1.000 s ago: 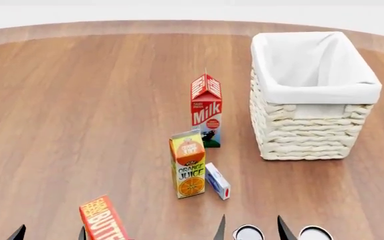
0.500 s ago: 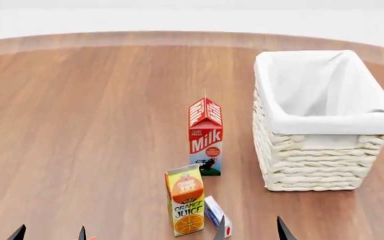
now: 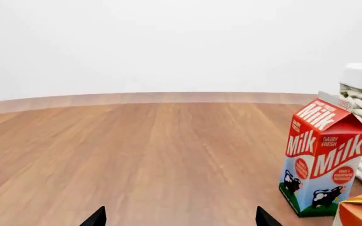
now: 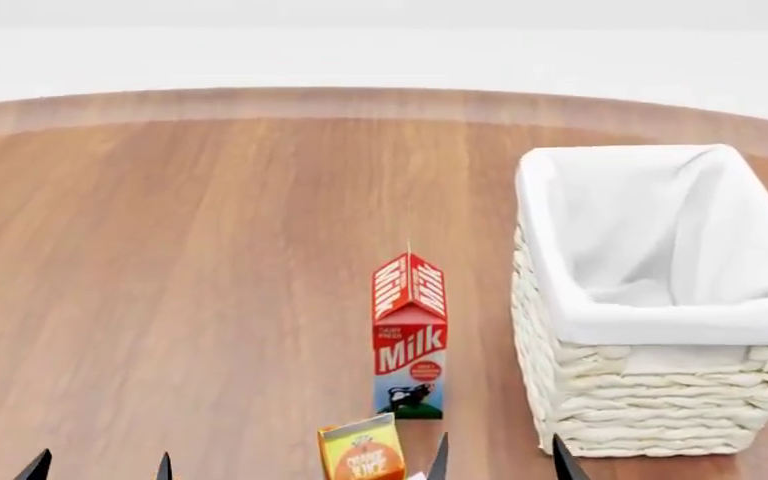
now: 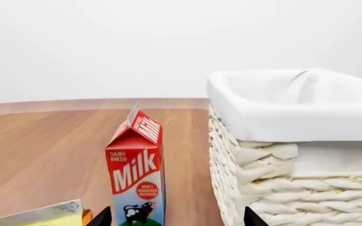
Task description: Pick up the orange juice, and put it in the basket.
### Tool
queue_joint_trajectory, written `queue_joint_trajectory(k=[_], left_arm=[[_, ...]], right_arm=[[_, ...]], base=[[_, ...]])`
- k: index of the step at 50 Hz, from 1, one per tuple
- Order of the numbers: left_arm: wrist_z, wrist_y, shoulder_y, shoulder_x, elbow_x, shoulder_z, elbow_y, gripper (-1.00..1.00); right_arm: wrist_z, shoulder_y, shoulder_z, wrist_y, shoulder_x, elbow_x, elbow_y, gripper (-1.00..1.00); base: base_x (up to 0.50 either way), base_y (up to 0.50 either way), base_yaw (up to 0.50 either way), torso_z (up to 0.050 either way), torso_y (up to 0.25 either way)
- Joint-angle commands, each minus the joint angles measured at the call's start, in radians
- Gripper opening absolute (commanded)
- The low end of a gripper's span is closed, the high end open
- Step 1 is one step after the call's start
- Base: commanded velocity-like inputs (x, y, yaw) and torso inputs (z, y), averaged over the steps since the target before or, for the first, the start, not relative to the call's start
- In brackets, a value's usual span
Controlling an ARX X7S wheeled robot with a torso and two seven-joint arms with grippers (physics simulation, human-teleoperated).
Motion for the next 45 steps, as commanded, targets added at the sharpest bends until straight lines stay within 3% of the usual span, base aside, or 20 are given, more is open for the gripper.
queue_joint_trajectory(k=[1, 9, 45], left_arm=[[-0.007, 0.002, -0.001, -0.006, -0.006, 0.008, 0.0, 1.0], [-0.012, 0.003, -0.002, -0.01, -0.01, 0.012, -0.001, 1.0], [-0.031, 0.008, -0.005, -0.026, -0.026, 0.033, -0.002, 1.0]], right_arm=[[0.008, 0.001, -0.011, -0.003, 0.006, 0.004, 0.001, 1.0], [0.014, -0.005, -0.018, -0.003, 0.01, 0.006, -0.003, 1.0], [0.032, -0.024, -0.047, 0.01, 0.033, 0.026, -0.061, 1.0]], base=[[0.29, 0.0, 0.0, 0.0, 0.0], [0.28, 0.0, 0.0, 0.0, 0.0], [0.0, 0.0, 0.0, 0.0, 0.0]])
